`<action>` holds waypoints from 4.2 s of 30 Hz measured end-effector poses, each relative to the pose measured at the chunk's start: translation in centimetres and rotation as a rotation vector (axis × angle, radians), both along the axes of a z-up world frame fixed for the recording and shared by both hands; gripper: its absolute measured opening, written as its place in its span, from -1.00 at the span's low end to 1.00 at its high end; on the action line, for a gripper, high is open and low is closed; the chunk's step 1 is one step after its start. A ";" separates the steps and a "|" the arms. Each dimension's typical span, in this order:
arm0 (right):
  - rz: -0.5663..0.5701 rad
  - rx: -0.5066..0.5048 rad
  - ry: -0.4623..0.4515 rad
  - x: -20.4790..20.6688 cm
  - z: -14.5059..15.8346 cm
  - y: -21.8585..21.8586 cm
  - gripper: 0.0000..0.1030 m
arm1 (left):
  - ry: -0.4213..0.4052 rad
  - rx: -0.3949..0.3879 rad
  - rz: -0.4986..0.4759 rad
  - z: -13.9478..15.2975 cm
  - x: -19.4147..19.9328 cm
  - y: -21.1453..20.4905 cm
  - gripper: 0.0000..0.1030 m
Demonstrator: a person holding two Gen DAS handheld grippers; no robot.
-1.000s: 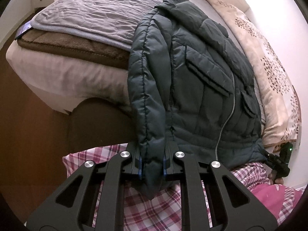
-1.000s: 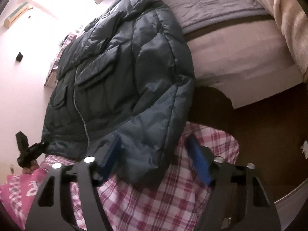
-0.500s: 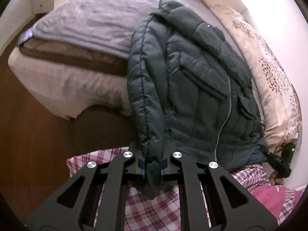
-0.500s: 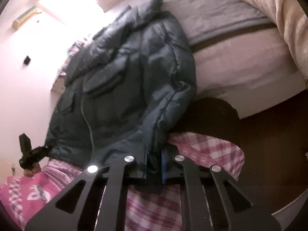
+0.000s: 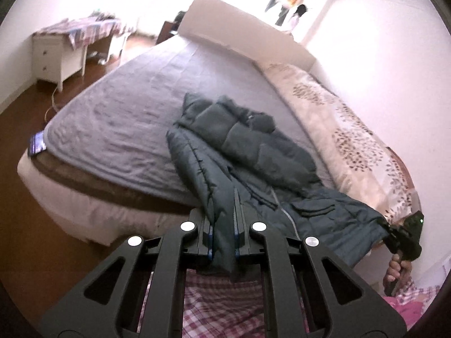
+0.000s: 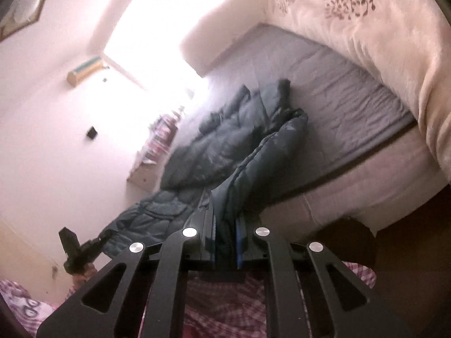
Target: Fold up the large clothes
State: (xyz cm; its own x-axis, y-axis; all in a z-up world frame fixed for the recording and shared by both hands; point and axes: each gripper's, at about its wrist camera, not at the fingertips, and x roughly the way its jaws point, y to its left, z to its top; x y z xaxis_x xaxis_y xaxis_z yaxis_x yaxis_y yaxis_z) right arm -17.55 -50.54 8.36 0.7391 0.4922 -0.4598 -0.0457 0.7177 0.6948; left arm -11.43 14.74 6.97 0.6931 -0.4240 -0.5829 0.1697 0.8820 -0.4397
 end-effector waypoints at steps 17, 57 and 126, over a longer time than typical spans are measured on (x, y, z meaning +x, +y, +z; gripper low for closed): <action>-0.009 0.051 0.017 -0.9 0.9 -1.7 -0.78 | -0.007 -0.048 -0.010 1.4 -1.0 1.0 -0.81; -0.155 0.019 0.246 46.4 -4.5 -4.1 -0.78 | 0.184 0.002 0.232 -4.1 45.2 -4.7 -0.81; -0.263 0.261 0.359 26.7 -14.9 -1.8 -0.23 | 0.349 -0.338 0.305 -13.6 28.2 -5.0 -0.51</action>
State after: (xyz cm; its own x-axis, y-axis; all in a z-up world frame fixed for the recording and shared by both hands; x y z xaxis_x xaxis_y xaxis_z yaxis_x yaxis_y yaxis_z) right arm 9.10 -52.39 -6.50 0.6717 0.4427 -0.5940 0.3875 0.4734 0.7910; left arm 16.76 9.77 -6.66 0.6036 -0.4377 -0.6664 -0.2762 0.6692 -0.6898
